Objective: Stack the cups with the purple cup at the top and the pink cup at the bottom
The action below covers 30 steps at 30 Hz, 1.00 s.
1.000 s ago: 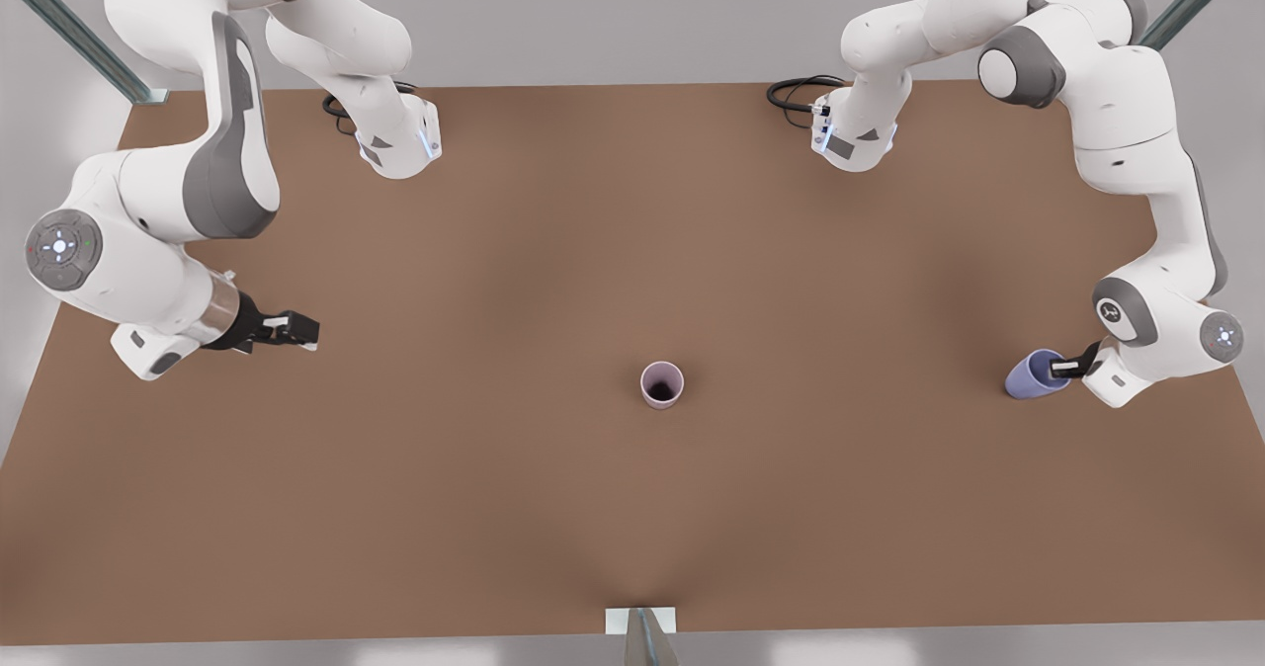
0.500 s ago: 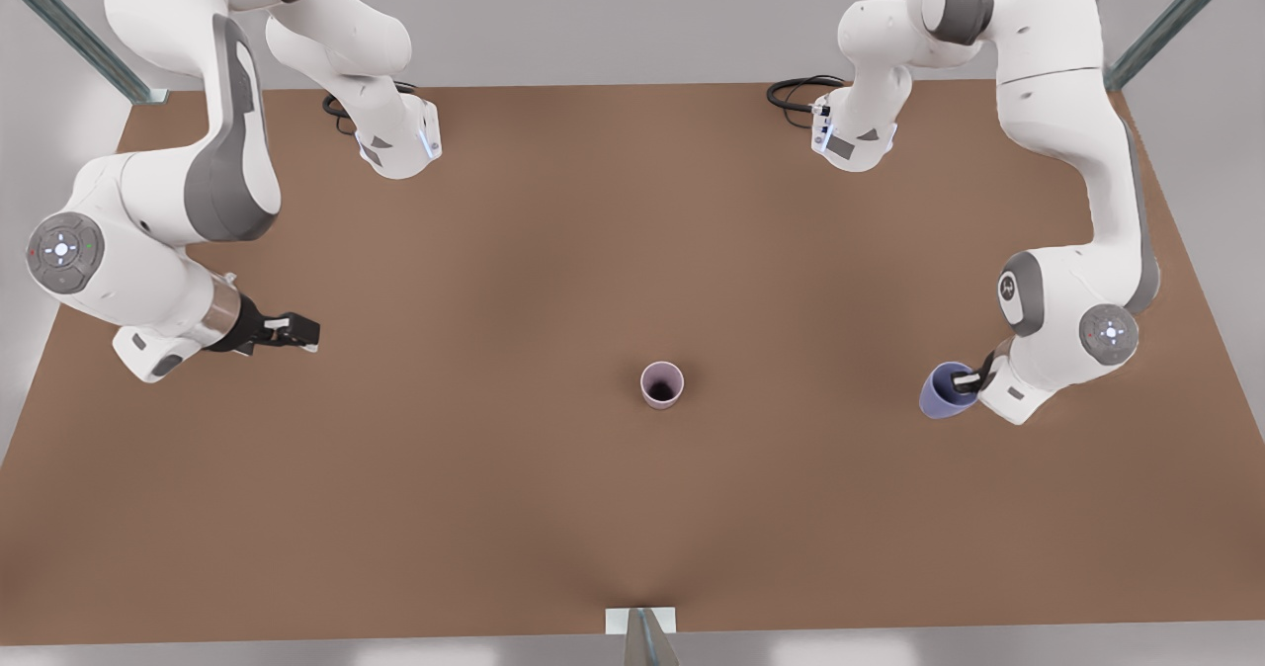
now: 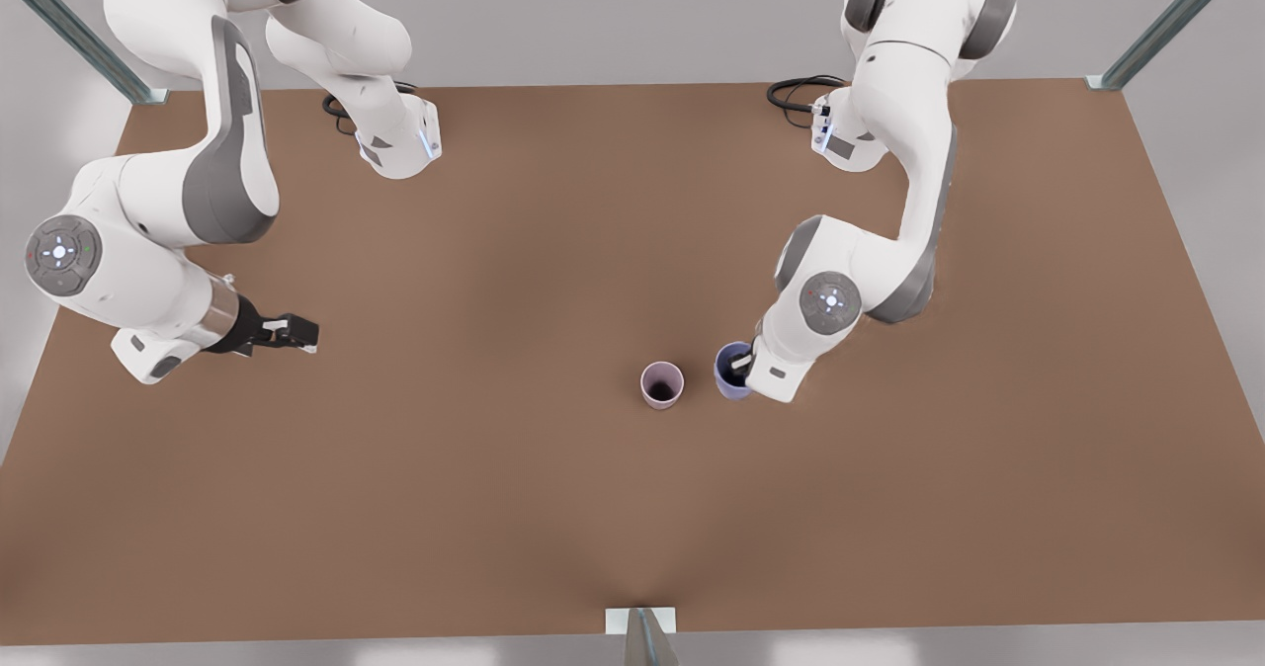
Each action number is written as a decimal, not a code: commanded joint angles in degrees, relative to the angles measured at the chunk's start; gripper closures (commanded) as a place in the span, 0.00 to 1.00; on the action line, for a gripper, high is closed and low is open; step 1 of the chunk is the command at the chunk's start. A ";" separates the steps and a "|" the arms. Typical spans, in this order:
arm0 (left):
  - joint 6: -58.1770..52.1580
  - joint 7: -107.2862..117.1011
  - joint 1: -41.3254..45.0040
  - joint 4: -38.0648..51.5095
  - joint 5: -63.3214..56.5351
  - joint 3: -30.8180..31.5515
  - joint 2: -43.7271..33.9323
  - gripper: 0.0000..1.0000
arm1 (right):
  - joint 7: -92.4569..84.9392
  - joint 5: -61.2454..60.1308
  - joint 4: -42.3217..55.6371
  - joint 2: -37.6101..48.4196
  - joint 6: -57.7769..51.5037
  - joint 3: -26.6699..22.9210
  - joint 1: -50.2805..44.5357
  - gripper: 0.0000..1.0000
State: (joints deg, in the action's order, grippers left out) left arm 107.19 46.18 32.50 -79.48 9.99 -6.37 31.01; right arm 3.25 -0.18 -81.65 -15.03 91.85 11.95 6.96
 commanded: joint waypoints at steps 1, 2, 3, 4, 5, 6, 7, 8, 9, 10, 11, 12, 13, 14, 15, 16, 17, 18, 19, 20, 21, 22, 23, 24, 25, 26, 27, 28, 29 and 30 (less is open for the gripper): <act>-0.48 1.53 0.11 1.95 4.60 0.31 1.24 0.79 | 0.00 0.00 0.00 0.00 0.00 0.00 -0.02 0.00; -1.01 2.50 0.90 3.80 5.65 0.22 2.12 0.79 | 0.00 0.00 0.00 0.00 0.00 0.00 0.07 0.00; -0.93 2.68 1.16 4.77 7.32 0.22 2.56 0.79 | -0.18 0.00 0.00 0.18 -0.35 0.00 0.16 0.00; -0.31 4.61 1.87 6.35 8.99 0.22 3.79 0.79 | -0.18 0.00 0.00 0.18 -0.35 0.00 0.33 0.00; -0.05 5.05 2.48 7.32 8.99 0.22 4.50 0.79 | -0.18 0.00 0.00 0.18 -0.35 0.00 0.33 0.00; 0.22 5.14 2.57 7.76 10.13 0.22 4.94 0.79 | -0.18 0.00 0.00 0.09 -0.35 0.00 0.33 0.00; 0.13 5.32 2.57 8.20 11.10 0.22 5.03 0.79 | -0.18 0.00 0.00 0.09 -0.26 0.00 0.33 0.00; -0.05 5.76 3.01 8.20 11.89 0.22 5.03 0.79 | -0.18 0.00 -0.09 0.00 -0.26 0.00 0.25 0.00; -0.22 5.85 3.36 8.11 12.42 0.22 5.03 0.79 | -0.18 0.00 -0.09 0.00 -0.18 0.00 0.25 0.00; -0.49 5.85 3.62 8.03 12.51 0.22 5.03 0.79 | -0.18 0.00 -0.09 0.00 -0.18 0.00 0.25 0.00; -0.58 5.85 3.63 7.85 13.04 0.22 5.03 0.79 | -0.18 0.00 -0.09 0.00 -0.09 0.00 0.25 0.00; -0.57 5.85 3.71 7.76 13.30 0.22 5.11 0.79 | -0.18 0.00 -0.09 -0.08 0.00 0.00 0.25 0.00; -0.40 5.85 3.98 7.76 13.30 0.22 5.11 0.79 | -0.18 0.00 -0.09 -0.08 0.00 0.00 0.24 0.00; -0.05 5.85 3.98 7.67 13.21 0.22 5.20 0.79 | -0.18 0.00 -0.09 -0.08 0.00 0.00 0.25 0.00; 0.13 5.85 3.98 7.67 13.21 0.22 5.47 0.79 | -0.18 0.00 -0.09 -0.08 0.00 0.00 0.25 0.00; 0.13 5.85 3.98 7.67 13.21 0.22 5.55 0.79 | -0.18 0.00 -0.09 -0.08 -0.09 0.00 0.25 0.00; 0.13 5.76 3.80 7.59 13.21 0.22 5.55 0.79 | -0.18 0.00 -0.09 0.00 -0.09 0.00 0.33 0.00; 0.13 5.76 3.80 7.59 13.21 0.22 5.55 0.79 | -0.18 0.00 -0.09 0.00 -0.18 0.00 0.33 0.00; 0.13 5.76 3.71 7.59 13.13 0.22 5.73 0.79 | -0.26 0.00 -0.09 0.00 -0.18 0.00 0.33 0.00; 0.13 5.76 3.71 7.59 12.86 0.22 5.82 0.79 | -0.26 0.00 -0.09 0.00 -0.18 0.00 0.33 0.00; 0.13 5.67 3.54 7.50 12.51 0.22 5.99 0.79 | -0.26 0.00 -0.09 0.00 -0.18 0.00 0.33 0.00; 0.22 5.67 3.36 7.50 12.33 0.22 6.26 0.79 | -0.26 0.00 -0.09 0.00 -0.09 0.00 0.33 0.00; 0.22 5.58 3.27 7.50 12.33 0.22 6.26 0.79 | -0.26 0.00 -0.09 -0.08 -0.09 0.00 0.33 0.00; 0.22 5.49 3.19 7.50 12.33 0.22 6.61 0.79 | -0.26 0.00 -0.09 -0.08 -0.09 0.00 0.33 0.00; 0.30 5.41 3.01 7.50 12.33 0.22 6.78 0.79 | -0.26 0.00 -0.17 0.00 -0.35 0.00 0.33 0.00; 0.39 5.41 3.01 7.50 12.33 0.22 6.78 0.79 | -0.26 0.00 -0.26 0.00 -0.35 0.00 0.42 0.00; 0.39 5.41 3.01 7.50 12.33 0.22 6.96 0.79 | -0.26 0.00 -0.26 0.00 -0.35 0.00 0.42 0.00; 0.57 5.32 3.01 7.50 12.42 0.22 7.22 0.79 | -0.26 0.00 -0.26 0.00 -0.35 0.00 0.42 0.00; 1.01 5.32 3.01 7.50 12.42 0.22 7.49 0.79 | -0.26 0.00 -0.26 0.00 -0.44 0.00 0.42 0.00; 1.18 5.23 3.01 7.41 12.42 0.22 7.66 0.79 | -0.26 0.00 -0.26 0.00 -0.53 -0.08 0.42 0.00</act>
State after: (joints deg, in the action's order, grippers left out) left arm 108.28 51.48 35.50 -72.06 20.39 -6.18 38.92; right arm 2.99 -0.18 -81.92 -14.99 91.24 11.86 7.40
